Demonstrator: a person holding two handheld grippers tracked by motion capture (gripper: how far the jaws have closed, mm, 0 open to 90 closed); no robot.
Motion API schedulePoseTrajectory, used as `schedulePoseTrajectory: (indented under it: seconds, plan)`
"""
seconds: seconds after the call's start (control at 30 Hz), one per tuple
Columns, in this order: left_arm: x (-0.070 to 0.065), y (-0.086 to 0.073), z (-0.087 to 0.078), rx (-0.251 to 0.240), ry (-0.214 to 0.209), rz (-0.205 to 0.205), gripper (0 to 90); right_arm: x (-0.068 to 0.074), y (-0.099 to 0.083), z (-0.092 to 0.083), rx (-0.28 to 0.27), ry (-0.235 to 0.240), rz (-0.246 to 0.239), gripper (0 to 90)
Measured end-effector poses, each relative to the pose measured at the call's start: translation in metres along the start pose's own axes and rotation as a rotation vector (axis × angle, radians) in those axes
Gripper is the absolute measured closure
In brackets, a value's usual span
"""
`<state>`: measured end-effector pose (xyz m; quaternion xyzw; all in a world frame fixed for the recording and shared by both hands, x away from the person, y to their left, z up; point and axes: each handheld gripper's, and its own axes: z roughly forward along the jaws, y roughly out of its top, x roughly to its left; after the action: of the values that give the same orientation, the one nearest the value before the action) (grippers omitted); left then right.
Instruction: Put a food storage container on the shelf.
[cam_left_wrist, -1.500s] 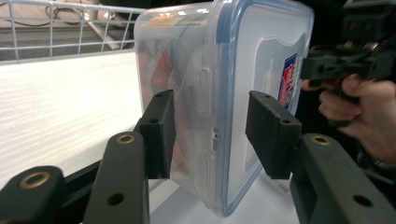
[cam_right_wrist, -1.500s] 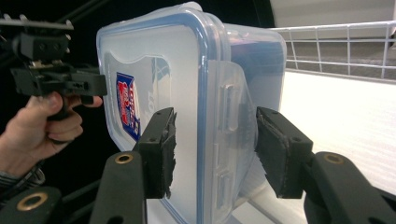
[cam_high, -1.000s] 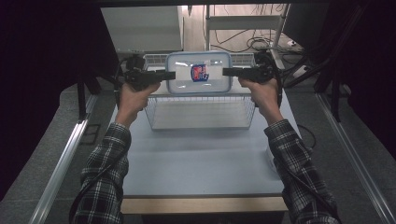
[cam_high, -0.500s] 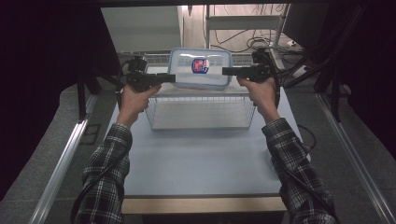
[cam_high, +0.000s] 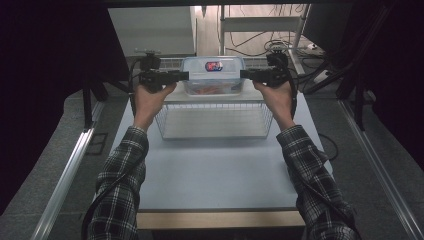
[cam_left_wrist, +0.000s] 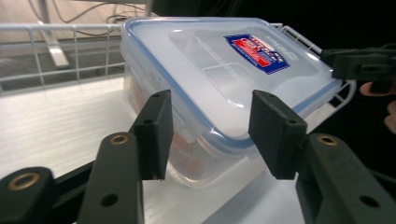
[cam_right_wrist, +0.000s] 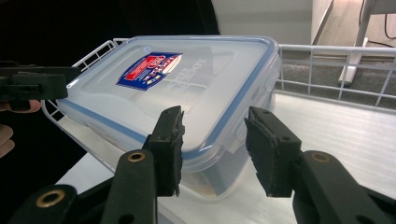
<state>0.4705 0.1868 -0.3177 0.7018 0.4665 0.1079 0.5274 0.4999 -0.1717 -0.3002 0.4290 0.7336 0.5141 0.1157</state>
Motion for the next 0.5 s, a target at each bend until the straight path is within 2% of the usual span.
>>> schedulePoseTrajectory:
  seconds: [0.07,0.1,0.17,0.3,0.37,0.43,0.5]
  plan:
    - [-0.003,0.001,0.0,-0.002,0.025,0.026,49.4,-0.001,0.0,0.0,-0.007,-0.007,-0.006,56.4]
    - [-0.004,0.001,0.0,-0.005,0.034,0.033,50.0,-0.001,0.0,0.0,-0.02,-0.022,-0.024,56.6]
    - [-0.009,0.001,-0.003,-0.008,0.065,0.079,48.8,0.0,-0.001,-0.003,-0.036,-0.023,-0.039,56.0]
    - [-0.011,0.001,-0.01,-0.024,0.05,0.088,44.8,0.002,0.0,-0.012,-0.064,0.005,-0.048,51.3]
    - [-0.014,-0.002,-0.014,-0.041,0.033,0.098,37.6,0.004,-0.001,-0.018,-0.062,0.02,-0.062,45.2]
    - [-0.018,-0.006,-0.016,-0.047,0.032,0.129,34.9,0.005,-0.002,-0.019,-0.057,0.025,-0.067,43.3]
    - [-0.023,-0.013,-0.018,-0.043,0.032,0.168,24.6,0.008,-0.008,-0.021,-0.053,0.04,-0.082,38.1]
